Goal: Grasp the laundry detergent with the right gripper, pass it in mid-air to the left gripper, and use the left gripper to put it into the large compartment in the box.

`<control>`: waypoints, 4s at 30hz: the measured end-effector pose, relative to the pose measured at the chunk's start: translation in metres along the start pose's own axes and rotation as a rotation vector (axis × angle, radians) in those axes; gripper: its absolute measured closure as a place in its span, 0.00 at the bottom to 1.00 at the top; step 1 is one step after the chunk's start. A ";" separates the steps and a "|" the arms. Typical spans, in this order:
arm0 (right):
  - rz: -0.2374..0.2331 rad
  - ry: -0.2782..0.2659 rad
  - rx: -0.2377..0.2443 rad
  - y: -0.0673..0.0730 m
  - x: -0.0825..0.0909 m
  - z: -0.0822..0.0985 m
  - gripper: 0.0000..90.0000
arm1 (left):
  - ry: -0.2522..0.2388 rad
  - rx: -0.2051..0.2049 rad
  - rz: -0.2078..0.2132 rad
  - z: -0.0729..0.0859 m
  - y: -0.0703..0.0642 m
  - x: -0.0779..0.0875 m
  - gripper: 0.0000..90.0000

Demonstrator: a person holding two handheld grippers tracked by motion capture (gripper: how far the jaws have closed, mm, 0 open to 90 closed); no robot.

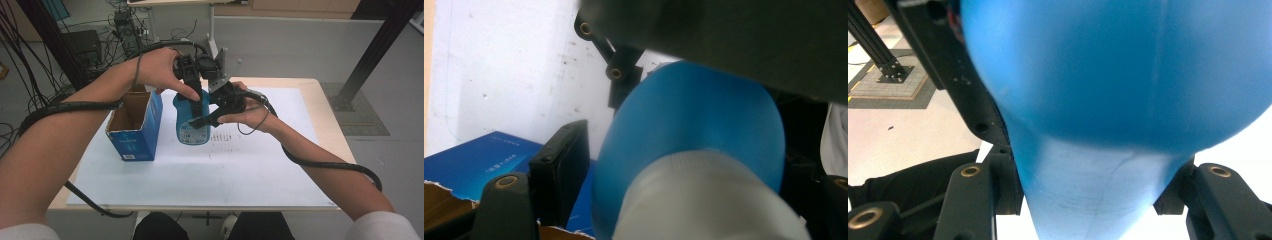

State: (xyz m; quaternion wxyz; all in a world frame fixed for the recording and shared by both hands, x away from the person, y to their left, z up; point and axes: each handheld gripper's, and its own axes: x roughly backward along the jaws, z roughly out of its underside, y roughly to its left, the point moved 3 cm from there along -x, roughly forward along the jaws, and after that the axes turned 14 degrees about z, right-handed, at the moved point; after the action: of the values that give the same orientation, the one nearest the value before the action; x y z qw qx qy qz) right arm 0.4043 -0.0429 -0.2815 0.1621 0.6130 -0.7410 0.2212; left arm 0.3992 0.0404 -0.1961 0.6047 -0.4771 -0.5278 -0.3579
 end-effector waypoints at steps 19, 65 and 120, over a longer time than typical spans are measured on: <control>-0.007 0.012 -0.010 0.001 -0.001 0.005 0.49 | 0.020 -0.017 0.021 -0.002 -0.001 -0.003 0.38; -0.010 0.009 -0.012 -0.002 -0.004 0.006 0.48 | 0.011 -0.010 0.024 -0.001 0.003 -0.006 0.39; 0.014 -0.005 0.009 -0.010 0.016 0.024 0.19 | 0.003 0.038 0.023 -0.001 0.004 -0.001 0.39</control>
State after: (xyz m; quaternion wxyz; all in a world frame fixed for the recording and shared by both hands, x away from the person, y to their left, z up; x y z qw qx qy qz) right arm 0.4119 -0.0702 -0.2924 0.1561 0.6090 -0.7447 0.2241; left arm 0.4027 0.0405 -0.1981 0.6183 -0.4711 -0.5283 -0.3416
